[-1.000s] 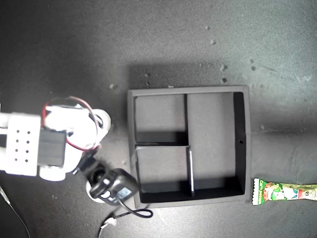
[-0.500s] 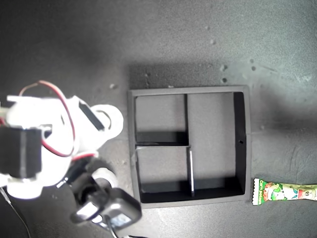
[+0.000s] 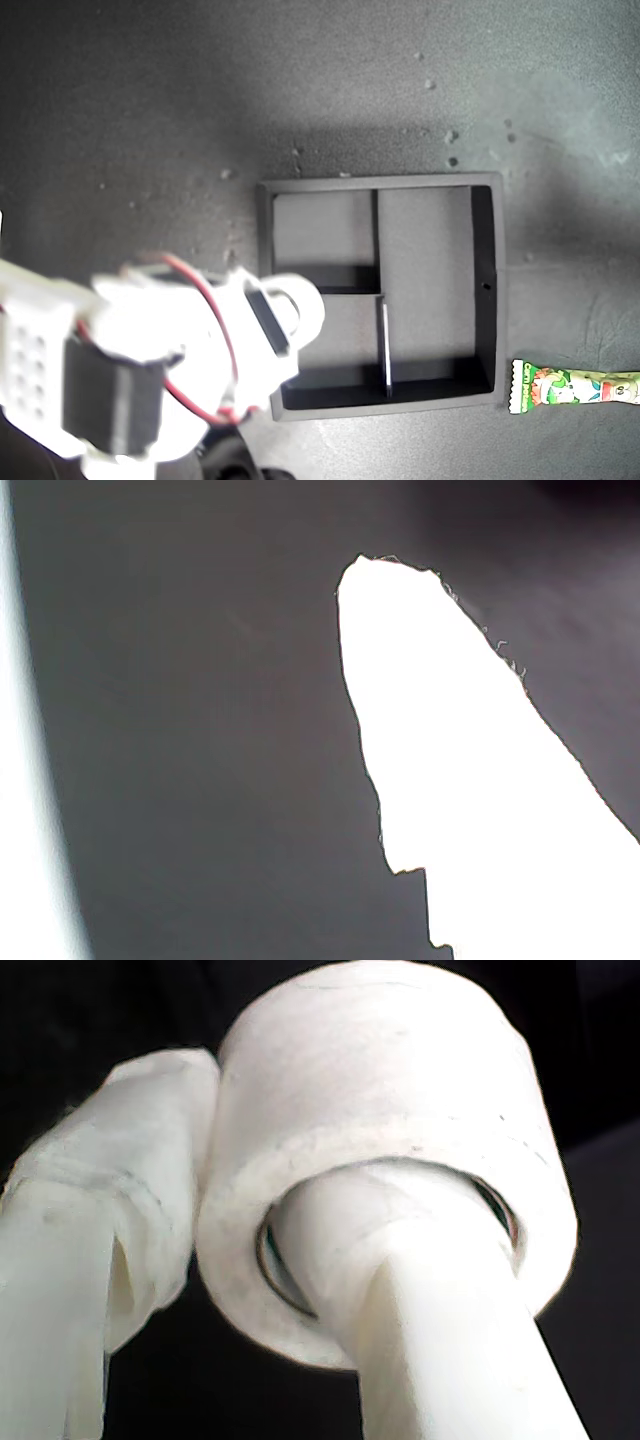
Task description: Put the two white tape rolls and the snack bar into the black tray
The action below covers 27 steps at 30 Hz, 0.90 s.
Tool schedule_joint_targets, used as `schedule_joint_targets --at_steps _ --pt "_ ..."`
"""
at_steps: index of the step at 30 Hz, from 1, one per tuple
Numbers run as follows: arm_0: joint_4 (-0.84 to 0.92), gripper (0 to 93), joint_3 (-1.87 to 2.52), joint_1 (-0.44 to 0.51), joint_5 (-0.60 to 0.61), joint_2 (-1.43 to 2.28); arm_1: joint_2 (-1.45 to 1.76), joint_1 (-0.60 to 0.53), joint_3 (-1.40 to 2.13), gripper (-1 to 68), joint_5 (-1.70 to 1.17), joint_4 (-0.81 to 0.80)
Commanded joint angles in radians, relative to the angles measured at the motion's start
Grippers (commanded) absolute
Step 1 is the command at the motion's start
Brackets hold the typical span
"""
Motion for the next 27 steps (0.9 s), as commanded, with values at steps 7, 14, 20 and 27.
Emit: schedule_joint_targets --at_steps 7,14,20,27 --pt "0.017 0.8 -0.333 0.049 -0.014 -0.296 -0.765 -0.285 -0.741 44.5 -0.049 0.064" --pt "0.017 1.3 -0.391 0.060 -0.025 -0.402 -0.815 -0.572 -0.526 44.4 0.884 0.215" --pt "0.017 2.0 -0.428 0.094 -0.055 -0.449 -0.828 -0.775 -0.282 44.5 1.255 -0.094" --pt "0.017 20.5 -0.428 0.100 -0.098 -0.485 -0.831 -0.857 0.126 44.5 1.433 -0.588"
